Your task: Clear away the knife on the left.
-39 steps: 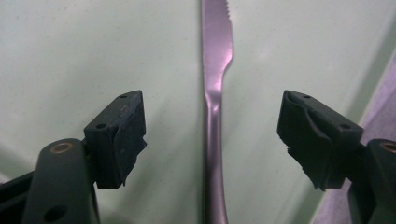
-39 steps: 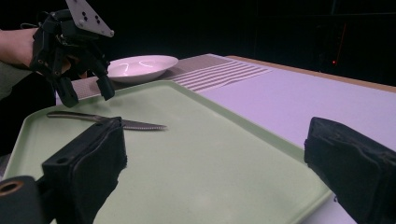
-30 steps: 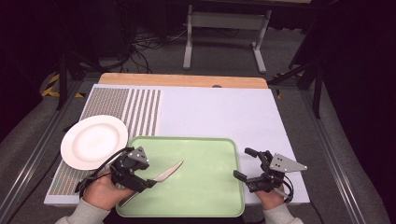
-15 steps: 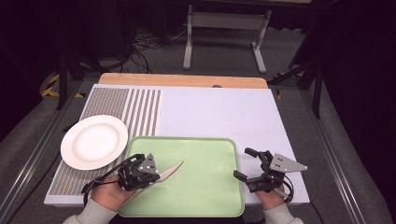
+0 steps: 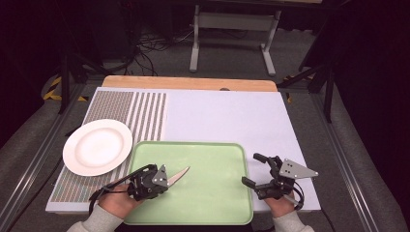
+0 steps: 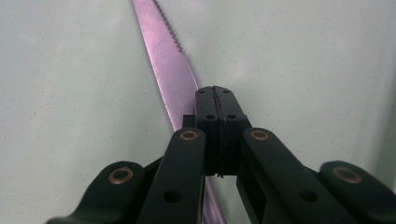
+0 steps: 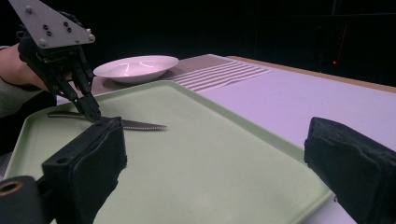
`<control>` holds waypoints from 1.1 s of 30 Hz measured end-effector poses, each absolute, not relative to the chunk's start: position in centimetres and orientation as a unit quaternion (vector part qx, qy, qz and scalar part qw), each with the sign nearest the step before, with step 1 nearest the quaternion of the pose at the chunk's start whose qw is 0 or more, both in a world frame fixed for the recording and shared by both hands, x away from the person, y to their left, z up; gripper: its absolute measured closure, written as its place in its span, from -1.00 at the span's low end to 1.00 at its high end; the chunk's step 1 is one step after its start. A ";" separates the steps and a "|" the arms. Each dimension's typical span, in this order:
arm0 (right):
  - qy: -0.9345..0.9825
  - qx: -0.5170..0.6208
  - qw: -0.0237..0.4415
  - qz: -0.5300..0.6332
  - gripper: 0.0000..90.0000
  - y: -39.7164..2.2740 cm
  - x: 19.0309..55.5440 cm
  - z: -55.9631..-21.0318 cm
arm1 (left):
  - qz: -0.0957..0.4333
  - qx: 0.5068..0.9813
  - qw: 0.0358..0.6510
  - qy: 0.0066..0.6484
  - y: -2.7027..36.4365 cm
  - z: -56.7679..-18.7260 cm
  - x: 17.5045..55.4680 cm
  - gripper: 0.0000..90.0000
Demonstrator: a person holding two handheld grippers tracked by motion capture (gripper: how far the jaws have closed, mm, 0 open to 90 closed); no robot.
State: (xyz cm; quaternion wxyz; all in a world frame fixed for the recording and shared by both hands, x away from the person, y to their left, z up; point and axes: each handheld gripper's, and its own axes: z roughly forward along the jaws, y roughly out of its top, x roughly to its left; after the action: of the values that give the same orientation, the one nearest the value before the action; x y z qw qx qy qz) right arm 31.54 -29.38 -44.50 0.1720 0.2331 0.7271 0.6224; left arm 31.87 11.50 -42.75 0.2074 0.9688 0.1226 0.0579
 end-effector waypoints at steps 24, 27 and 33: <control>0.728 0.233 0.172 0.621 -0.87 -29.4 31.6 -44.5 | 0.057 0.967 0.193 0.153 12.1 -43.2 32.6 1.00; 0.728 0.233 0.172 0.621 -0.87 -29.4 31.6 -44.5 | 0.056 0.966 0.192 0.163 12.6 -43.1 32.9 1.00; 0.728 0.234 0.171 0.621 -0.87 -29.4 31.6 -44.5 | 0.052 0.963 0.193 0.181 13.1 -43.1 33.2 1.00</control>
State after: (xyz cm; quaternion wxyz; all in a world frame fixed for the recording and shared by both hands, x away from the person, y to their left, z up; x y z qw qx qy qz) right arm 31.59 -29.37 -44.54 0.1711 0.2344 0.7280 0.6212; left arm 33.23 13.14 -43.13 0.1931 0.9629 0.1811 0.0521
